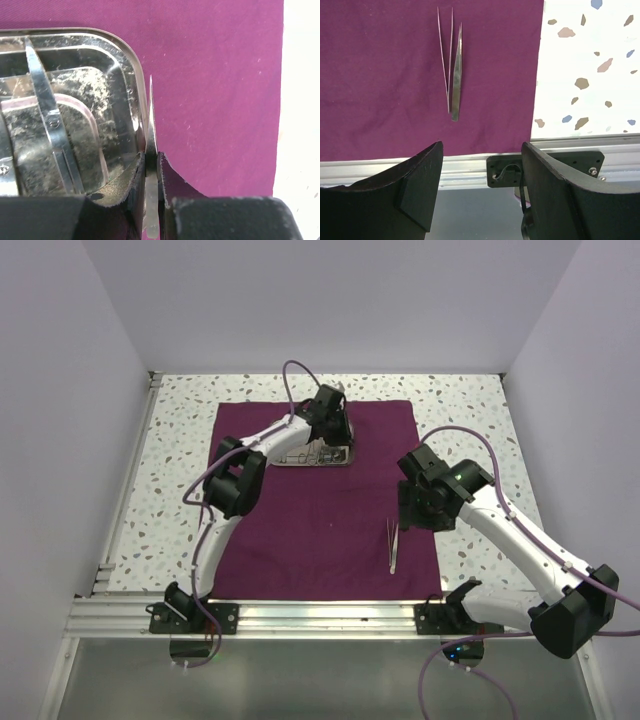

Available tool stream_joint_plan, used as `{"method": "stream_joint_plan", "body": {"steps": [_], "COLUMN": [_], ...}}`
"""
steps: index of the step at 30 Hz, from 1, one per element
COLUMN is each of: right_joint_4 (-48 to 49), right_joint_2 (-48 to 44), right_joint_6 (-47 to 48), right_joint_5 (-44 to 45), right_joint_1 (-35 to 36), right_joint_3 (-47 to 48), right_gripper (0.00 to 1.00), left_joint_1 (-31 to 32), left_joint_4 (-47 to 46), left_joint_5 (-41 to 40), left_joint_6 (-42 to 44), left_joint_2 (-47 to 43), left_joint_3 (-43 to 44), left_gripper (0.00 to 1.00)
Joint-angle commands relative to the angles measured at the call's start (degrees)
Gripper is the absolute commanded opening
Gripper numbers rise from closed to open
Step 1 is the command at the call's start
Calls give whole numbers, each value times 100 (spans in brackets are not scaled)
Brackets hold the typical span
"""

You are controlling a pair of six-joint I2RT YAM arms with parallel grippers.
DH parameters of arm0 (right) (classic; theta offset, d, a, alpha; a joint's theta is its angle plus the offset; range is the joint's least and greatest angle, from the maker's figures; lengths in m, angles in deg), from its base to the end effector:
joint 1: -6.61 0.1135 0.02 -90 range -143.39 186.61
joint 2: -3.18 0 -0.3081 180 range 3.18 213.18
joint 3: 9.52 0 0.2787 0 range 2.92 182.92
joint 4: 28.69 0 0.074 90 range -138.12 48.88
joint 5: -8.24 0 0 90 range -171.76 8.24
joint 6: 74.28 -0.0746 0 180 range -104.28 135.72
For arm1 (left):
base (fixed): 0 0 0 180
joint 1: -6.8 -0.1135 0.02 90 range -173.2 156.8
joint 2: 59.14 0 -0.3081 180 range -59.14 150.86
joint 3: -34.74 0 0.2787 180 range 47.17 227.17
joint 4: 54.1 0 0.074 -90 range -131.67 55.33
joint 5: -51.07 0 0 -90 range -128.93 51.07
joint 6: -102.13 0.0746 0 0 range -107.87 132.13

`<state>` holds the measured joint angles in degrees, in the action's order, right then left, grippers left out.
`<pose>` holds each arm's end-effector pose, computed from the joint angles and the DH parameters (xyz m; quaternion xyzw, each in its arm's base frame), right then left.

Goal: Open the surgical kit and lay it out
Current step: Pick up the medical item from the container, then place the medical item in the surgical kit.

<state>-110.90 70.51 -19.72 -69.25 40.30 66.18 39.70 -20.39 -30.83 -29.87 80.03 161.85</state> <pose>0.1902 0.1074 0.2973 0.0303 0.9838 -0.0096 0.1763 0.5223 -0.3504 0.1508 -0.0468 0.9233 -0.2803 0.2583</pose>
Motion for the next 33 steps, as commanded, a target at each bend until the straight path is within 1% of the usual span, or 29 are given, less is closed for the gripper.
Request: {"method": "stream_joint_plan", "body": {"steps": [1, 3, 6, 9, 10, 11, 13, 14, 15, 16, 17, 18, 22, 27, 29, 31, 32, 33], "right_joint_4": [8, -27, -115, -185, -194, -220, -212, -194, -159, -150, -141, -150, -159, -185, -177, -150, -124, -124], "right_joint_2": [-45, -45, -45, -36, -27, -36, -71, -141, -176, -220, -307, -360, -624, -1037, -1125, -1240, -1266, -1275], "right_joint_6": [-147, -147, -165, -252, -357, -410, -559, -604, -639, -700, -736, -762, -771, -719, -631, -578, -561, -552], "right_joint_5": [-12, 67, 374, 664, 821, 893, 1042, 1191, 1279, 1341, 1472, 1517, 1605, 1509, 1473, 1438, 1438, 1438], "right_joint_1": [-12, -12, -21, -64, -91, -108, -135, -135, -144, -152, -152, -152, -170, -161, -161, -170, -179, -179], "right_joint_3": [-16, 28, 221, 519, 598, 756, 880, 968, 1012, 1047, 1091, 1109, 1083, 855, 697, 513, 459, 406], "right_gripper": [67, 67, 68, 70, 71, 72, 78, 80, 84, 86, 88, 91, 95, 99, 98, 98, 98, 98], "left_joint_1": [-47, -47, 14, 259, 339, 557, 804, 1092, 1252, 1401, 1699, 1850, 2605, 3133, 3362, 3590, 3635, 3679], "left_joint_4": [-326, -282, -229, -212, -212, -220, -221, -168, -29, 16, 86, 261, 439, 807, 895, 1316, 1474, 1502], "left_joint_5": [192, 157, 113, -115, -272, -369, -686, -800, -1166, -1266, -1389, -1660, -2128, -2505, -2515, -2681, -2734, -2726], "left_joint_6": [60, 104, 60, -159, -342, -457, -835, -984, -1273, -1389, -1529, -1818, -2347, -2874, -2919, -3025, -3025, -3033], "left_joint_2": [-601, -724, -1119, -1743, -2075, -2244, -2673, -2781, -2869, -2974, -3001, -3010, -2870, -2396, -2115, -1833, -1754, -1649], "left_joint_3": [-181, -252, -612, -1323, -1716, -1920, -2473, -2598, -2695, -2844, -2889, -2907, -2898, -2565, -2275, -1862, -1774, -1686], "left_gripper": [0, 0, 0, 0, 0, 0, 0, 0, 0, 0, 0, 0, 0, 0, 0, 0, 2, 7]}}
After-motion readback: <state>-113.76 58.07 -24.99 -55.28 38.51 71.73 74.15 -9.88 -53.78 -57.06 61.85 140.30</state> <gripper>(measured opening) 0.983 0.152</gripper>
